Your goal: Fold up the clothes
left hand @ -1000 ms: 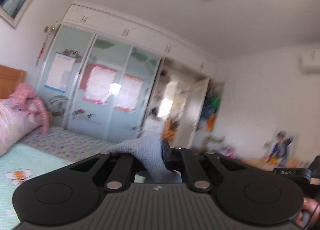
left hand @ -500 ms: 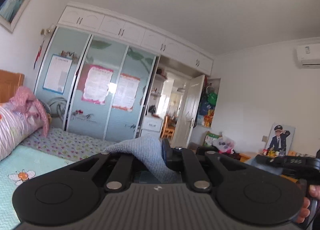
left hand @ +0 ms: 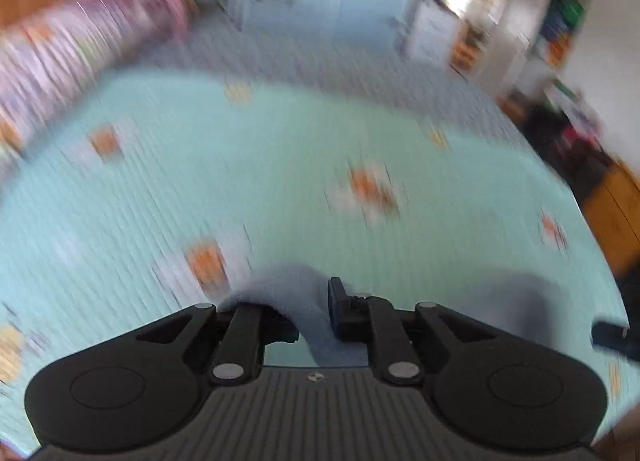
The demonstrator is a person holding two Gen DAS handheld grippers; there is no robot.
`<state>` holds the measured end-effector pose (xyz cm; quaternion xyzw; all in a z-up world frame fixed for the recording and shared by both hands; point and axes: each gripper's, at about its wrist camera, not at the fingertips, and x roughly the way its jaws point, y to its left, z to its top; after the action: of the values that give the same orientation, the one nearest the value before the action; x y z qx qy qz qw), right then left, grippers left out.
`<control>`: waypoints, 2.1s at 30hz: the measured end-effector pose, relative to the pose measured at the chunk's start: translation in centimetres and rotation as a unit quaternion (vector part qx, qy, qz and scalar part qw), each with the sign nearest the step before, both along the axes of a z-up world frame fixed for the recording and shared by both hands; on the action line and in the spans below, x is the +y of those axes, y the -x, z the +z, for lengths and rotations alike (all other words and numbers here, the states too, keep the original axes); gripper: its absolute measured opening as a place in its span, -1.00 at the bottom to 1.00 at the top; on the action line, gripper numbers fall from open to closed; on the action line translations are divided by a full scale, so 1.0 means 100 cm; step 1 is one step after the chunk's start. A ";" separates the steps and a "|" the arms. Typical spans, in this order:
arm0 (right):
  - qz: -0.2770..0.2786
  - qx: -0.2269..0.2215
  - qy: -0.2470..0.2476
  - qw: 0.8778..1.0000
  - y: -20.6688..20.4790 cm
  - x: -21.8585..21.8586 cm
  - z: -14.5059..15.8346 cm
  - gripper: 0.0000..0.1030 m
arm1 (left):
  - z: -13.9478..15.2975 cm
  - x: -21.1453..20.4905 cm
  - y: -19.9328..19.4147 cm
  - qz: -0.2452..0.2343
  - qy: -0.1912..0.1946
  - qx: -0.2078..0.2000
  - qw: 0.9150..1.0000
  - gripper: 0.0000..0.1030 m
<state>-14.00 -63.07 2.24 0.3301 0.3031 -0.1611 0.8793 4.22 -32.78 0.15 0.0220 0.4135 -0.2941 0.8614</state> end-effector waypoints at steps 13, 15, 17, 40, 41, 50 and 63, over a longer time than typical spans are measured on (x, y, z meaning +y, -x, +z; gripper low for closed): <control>0.229 0.003 0.395 0.890 0.082 0.138 -0.123 0.27 | -0.099 0.061 0.144 -0.192 -0.071 -0.203 0.958 -0.69; 0.250 0.011 0.424 0.870 0.076 0.146 -0.128 0.27 | -0.093 0.072 0.138 -0.168 -0.054 -0.204 0.963 -0.64; 0.274 0.007 0.411 0.869 0.070 0.147 -0.132 0.27 | -0.089 0.082 0.129 -0.138 -0.044 -0.202 0.969 -0.42; 0.477 0.092 0.523 0.701 0.038 0.174 -0.178 -0.82 | -0.141 0.006 0.201 -0.473 -0.222 -0.375 0.766 0.17; 0.470 0.085 0.514 0.712 0.038 0.172 -0.173 -0.90 | -0.144 0.001 0.199 -0.478 -0.229 -0.382 0.757 0.17; 0.364 -0.018 0.495 0.789 0.078 0.168 -0.101 -0.89 | -0.137 -0.015 0.188 -0.475 -0.221 -0.383 0.760 0.11; 0.192 -0.141 0.463 0.854 0.136 0.179 -0.052 -0.89 | -0.074 0.009 0.206 -0.416 -0.109 -0.387 0.816 -0.24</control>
<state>-27.56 -45.21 -2.93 -0.1608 0.1239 -0.0627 0.9772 -16.39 -31.90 -7.28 0.3976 0.0269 -0.5449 0.7377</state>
